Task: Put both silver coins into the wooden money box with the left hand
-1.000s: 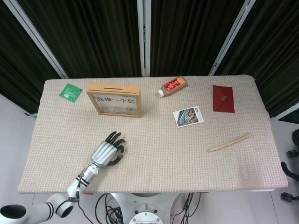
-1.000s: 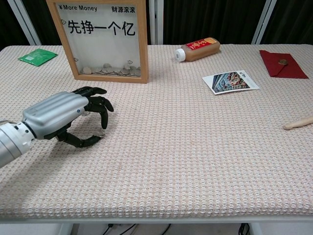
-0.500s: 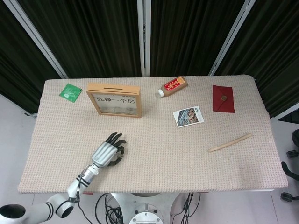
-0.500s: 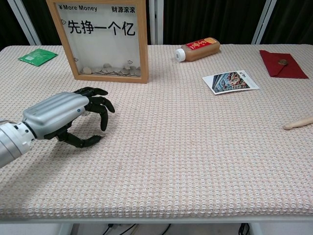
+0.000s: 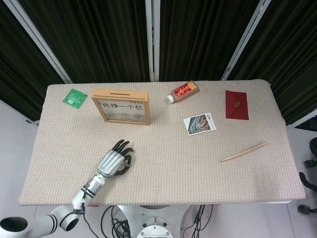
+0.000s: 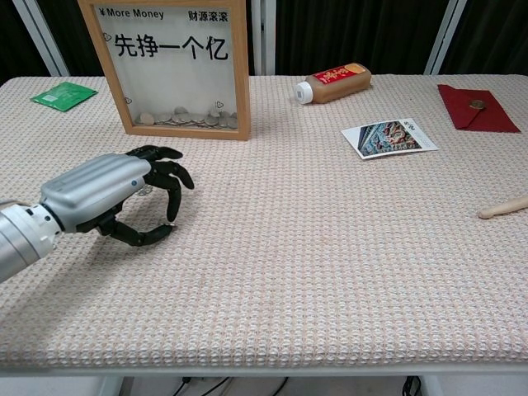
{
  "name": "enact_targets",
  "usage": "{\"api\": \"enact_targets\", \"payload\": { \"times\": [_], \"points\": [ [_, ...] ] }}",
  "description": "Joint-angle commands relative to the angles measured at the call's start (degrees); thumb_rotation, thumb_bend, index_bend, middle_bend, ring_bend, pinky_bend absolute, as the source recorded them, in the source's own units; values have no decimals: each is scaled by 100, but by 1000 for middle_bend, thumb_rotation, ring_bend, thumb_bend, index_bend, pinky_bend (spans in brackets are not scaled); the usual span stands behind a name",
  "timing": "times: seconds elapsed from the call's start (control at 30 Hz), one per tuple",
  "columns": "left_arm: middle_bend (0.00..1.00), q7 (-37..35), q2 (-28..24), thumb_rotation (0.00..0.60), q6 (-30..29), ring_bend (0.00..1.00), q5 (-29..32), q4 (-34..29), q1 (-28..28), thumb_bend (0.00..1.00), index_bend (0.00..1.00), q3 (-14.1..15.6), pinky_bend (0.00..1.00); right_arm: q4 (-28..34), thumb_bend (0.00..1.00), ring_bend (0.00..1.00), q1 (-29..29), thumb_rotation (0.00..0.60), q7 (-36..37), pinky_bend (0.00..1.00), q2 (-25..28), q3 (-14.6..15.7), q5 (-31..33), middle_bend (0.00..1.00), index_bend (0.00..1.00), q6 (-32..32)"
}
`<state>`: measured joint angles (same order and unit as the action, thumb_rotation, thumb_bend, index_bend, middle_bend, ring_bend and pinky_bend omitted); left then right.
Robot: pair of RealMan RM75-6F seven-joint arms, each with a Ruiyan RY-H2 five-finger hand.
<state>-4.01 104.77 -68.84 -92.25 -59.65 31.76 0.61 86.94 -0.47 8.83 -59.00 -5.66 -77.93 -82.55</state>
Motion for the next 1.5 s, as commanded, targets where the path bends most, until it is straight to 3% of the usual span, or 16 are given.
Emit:
{"api": "enact_targets", "payload": {
  "times": [0.03, 0.37, 0.5, 0.63, 0.9, 1.1, 1.33, 1.5],
  "points": [
    [246, 44, 2, 600, 6, 51, 41, -17, -5, 371, 564, -31, 69, 3, 253, 0, -1, 600, -3, 0, 4, 3, -3, 0, 0, 1],
    [257, 71, -86, 600, 3, 51, 109, -228, -17, 431, 597, -79, 70, 12, 251, 0, -7, 600, -4, 0, 4, 0, -3, 0, 0, -6],
    [259, 106, -355, 600, -104, 51, 84, -689, -32, 432, 599, -113, 70, 38, 253, 0, -15, 600, -7, 0, 25, -16, -4, 0, 0, -40],
    [263, 463, -941, 600, -303, 56, 62, -1464, -53, 442, 606, -242, 71, 67, 252, 0, -8, 600, -11, 0, 45, -34, -13, 0, 0, -60],
    [277, 1180, -2646, 600, -513, 63, 522, -3158, -158, 443, 613, -829, 79, 93, 251, 0, 2, 600, -10, 0, 54, -48, -77, 0, 0, -118],
    [275, 1149, -3577, 600, -129, 75, 1176, -3733, 67, 437, 614, -1449, 93, 99, 246, 0, 41, 600, -3, 0, 92, -11, -192, 0, 0, -88],
    [272, 1223, -4170, 600, 756, 79, 2103, -3869, 737, 436, 616, -2192, 95, 185, 246, 0, 76, 600, -77, 0, 122, 1, -281, 0, 0, -111],
    [276, 1222, -4205, 600, 1648, 79, 3031, -3738, 1364, 435, 617, -2497, 93, 198, 246, 0, 72, 600, -80, 0, 121, 4, -252, 0, 0, -105]
  ]
}}
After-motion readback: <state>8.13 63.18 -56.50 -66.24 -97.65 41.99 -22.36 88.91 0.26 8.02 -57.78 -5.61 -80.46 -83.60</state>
